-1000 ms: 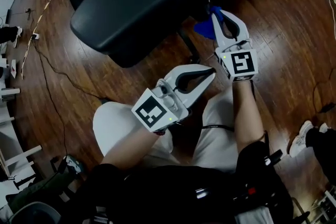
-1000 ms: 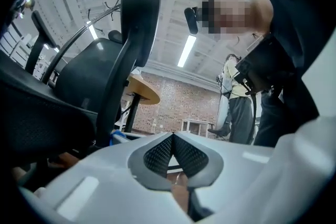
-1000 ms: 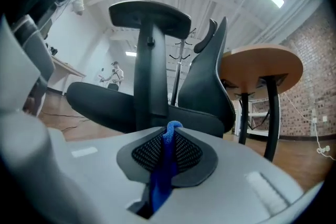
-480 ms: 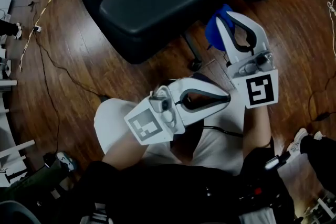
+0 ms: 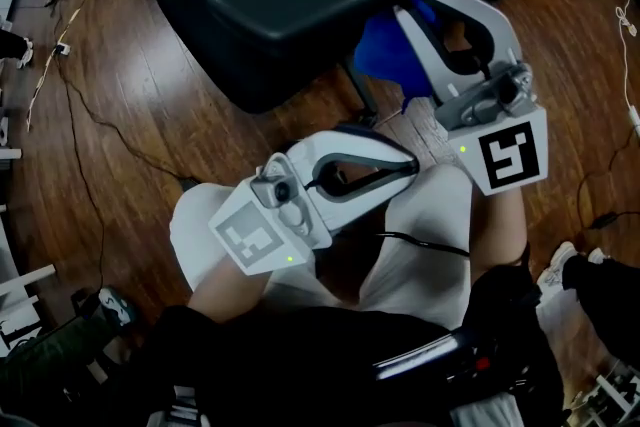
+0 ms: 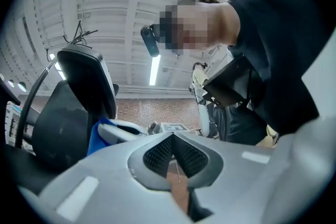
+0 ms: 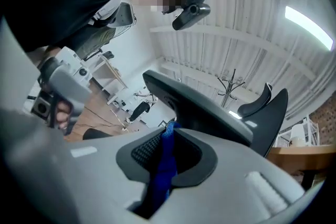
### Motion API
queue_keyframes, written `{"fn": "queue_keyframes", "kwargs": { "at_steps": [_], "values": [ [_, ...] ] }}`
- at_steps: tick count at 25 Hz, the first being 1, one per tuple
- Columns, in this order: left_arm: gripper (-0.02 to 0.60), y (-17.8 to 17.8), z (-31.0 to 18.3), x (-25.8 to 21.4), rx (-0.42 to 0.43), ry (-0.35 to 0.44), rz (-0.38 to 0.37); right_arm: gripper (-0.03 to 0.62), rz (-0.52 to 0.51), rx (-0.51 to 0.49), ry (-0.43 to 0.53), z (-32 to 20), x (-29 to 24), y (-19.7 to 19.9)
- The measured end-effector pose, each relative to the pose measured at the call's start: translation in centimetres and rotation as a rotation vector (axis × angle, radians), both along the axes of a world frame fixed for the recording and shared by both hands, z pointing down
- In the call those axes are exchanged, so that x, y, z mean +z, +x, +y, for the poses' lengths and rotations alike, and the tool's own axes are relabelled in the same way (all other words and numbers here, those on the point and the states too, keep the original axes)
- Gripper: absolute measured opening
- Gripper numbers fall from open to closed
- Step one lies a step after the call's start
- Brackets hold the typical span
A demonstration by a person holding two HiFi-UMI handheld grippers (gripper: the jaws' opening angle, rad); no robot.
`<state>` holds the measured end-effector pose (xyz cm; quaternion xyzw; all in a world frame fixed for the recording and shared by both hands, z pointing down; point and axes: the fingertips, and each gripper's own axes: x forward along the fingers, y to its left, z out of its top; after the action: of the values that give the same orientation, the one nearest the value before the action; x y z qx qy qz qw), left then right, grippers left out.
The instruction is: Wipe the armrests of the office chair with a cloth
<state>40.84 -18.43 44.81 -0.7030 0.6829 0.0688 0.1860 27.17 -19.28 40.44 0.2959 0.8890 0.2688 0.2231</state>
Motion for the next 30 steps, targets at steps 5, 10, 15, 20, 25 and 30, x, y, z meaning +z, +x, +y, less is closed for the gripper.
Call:
{"fn": "queue_keyframes", "kwargs": {
  "at_steps": [5,10,15,20,25,30],
  "values": [
    [0.005,-0.4,0.1,-0.7,-0.025,0.03,-0.015,0.034,0.21,0.117,0.235,-2.9,11.4,-1.5],
    [0.005,-0.7,0.2,-0.8,-0.04,0.048,0.006,0.034,0.359,0.188,0.244,-6.4,18.4,-2.2],
    [0.005,-0.6,0.3,-1.1,-0.03,0.063,0.022,0.034,0.38,0.238,0.002,-9.1,18.1,-2.9],
    [0.005,-0.8,0.4,-0.6,-0.046,0.051,0.035,0.034,0.264,0.11,-0.284,-9.1,7.8,-0.7],
    [0.005,-1.7,0.5,-0.5,-0.088,0.052,0.084,0.034,0.117,-0.029,-0.263,-5.2,0.2,2.8],
    [0.005,-2.0,0.7,-0.6,-0.103,0.073,0.109,0.034,0.108,0.02,-0.243,-5.2,2.5,3.0]
  ]
}}
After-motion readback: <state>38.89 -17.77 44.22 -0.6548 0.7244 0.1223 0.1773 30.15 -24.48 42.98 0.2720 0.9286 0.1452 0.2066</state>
